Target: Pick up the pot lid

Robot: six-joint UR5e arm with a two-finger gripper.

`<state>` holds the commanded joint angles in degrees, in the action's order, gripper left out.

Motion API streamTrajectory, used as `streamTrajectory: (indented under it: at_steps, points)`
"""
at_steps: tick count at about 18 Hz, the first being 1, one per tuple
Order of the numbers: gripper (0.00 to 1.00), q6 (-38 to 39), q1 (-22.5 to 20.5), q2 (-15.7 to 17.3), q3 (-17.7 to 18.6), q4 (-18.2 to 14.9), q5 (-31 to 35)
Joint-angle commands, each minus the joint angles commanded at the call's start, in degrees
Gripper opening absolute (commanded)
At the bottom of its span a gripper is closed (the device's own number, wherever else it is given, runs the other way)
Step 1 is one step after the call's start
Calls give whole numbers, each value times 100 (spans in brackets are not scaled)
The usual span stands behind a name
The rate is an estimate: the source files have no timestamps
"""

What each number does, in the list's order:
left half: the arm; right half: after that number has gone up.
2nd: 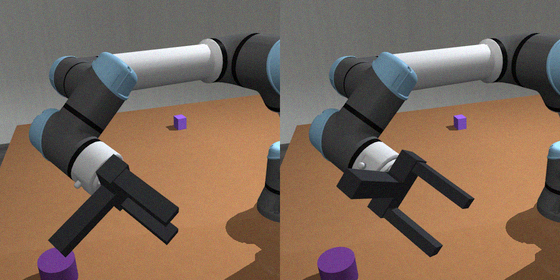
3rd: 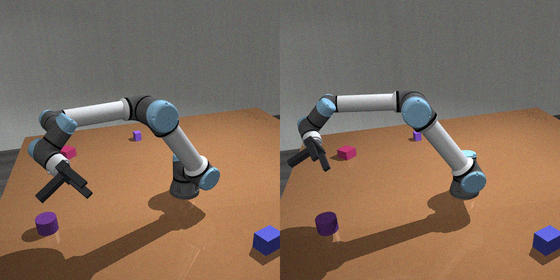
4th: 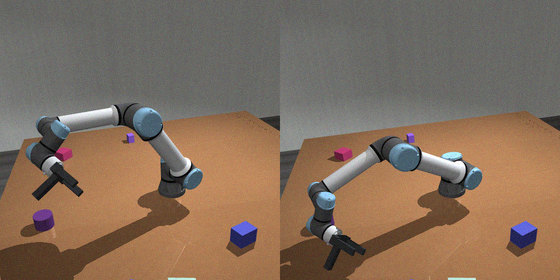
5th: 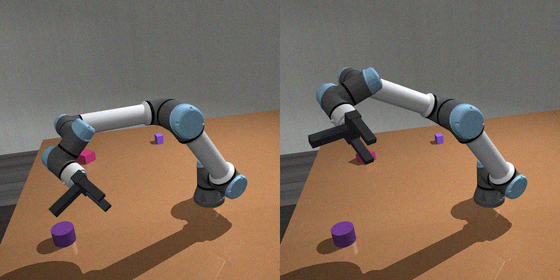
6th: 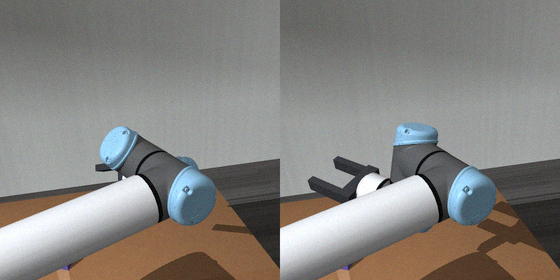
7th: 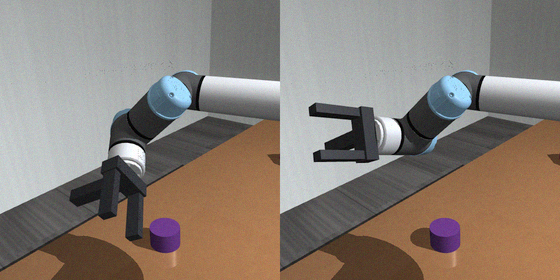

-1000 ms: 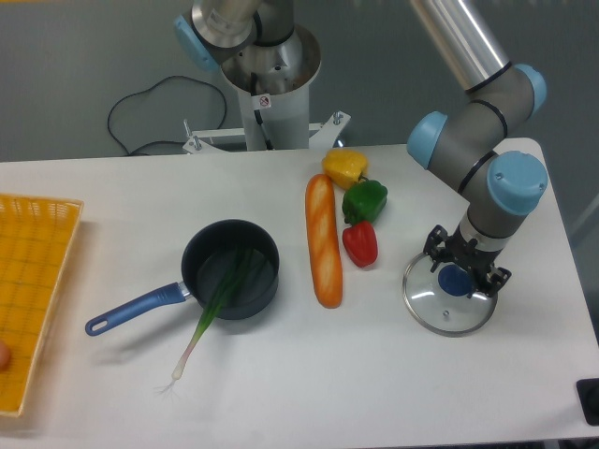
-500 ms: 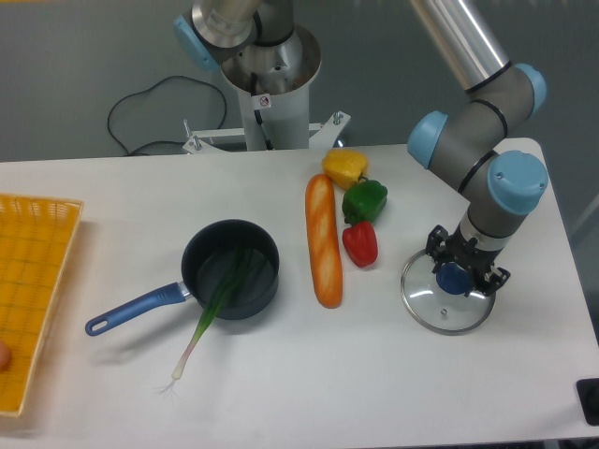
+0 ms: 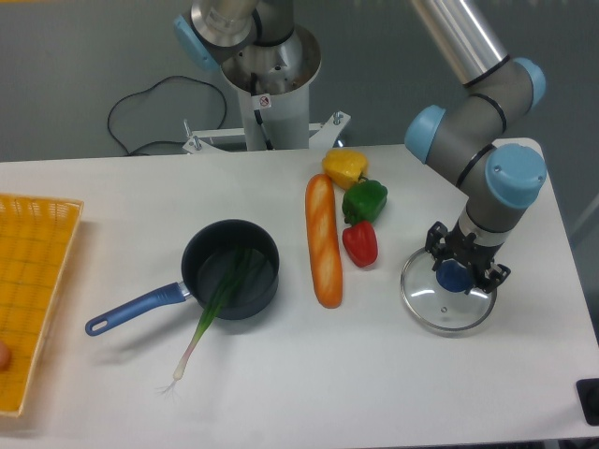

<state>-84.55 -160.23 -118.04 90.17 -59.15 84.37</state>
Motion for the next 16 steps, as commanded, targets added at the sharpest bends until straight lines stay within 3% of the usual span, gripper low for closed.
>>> streamTrajectory:
  at_steps: [6,16]
  points:
    - [43,26,97,369,-26,-579,0]
    - [43,-17,62,467,-263,-1125,9]
